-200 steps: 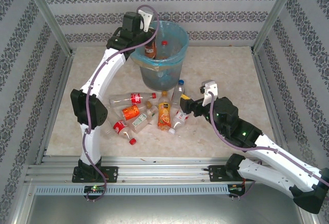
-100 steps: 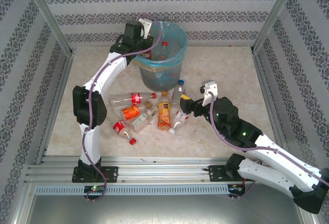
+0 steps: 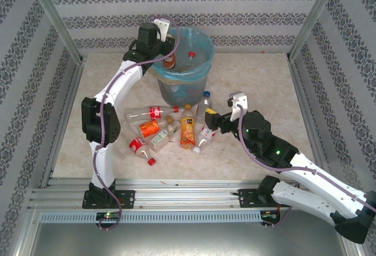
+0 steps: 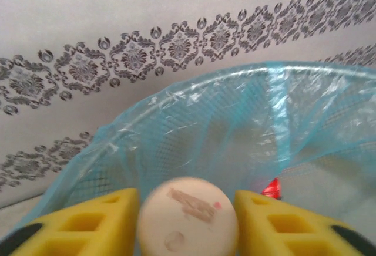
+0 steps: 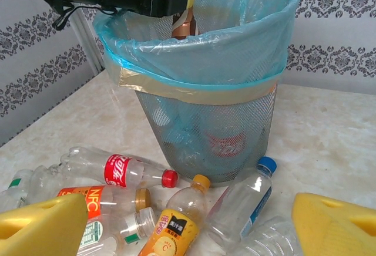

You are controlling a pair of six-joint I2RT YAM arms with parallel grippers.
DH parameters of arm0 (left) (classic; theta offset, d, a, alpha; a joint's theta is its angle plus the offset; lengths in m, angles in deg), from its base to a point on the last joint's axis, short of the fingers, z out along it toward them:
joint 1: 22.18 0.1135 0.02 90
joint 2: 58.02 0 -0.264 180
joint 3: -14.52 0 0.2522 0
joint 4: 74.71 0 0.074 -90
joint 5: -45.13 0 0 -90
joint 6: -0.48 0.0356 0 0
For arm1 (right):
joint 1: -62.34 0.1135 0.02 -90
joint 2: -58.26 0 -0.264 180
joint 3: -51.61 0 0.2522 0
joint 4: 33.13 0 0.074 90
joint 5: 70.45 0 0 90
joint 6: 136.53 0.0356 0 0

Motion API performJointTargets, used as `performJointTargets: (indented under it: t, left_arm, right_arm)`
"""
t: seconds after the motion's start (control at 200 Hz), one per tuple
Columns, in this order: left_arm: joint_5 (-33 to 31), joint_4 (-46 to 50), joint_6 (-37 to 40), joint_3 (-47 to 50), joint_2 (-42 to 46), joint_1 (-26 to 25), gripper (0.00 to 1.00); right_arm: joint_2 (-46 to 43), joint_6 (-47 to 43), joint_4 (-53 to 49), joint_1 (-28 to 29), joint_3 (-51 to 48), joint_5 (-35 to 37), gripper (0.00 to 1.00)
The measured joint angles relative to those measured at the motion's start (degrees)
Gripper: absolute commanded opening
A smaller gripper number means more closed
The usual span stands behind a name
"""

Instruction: Put the plastic bottles in the bin

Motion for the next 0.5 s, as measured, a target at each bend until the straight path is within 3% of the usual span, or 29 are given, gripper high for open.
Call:
performJointTargets:
  t: [0.155,0.5]
  left_arm:
    - [2.6,1.6,-2.0,-0.6,0.3,0.0,0.63]
    - [6.5,2.0,-5.1,-0.6,8.3,0.0,0.57]
  right_arm:
    - [1.3,0.0,0.0,0.0,0.0,-0.5,0.89]
    - [4.1,1.5,-1.3,-0.7,1.2,-0.9,0.89]
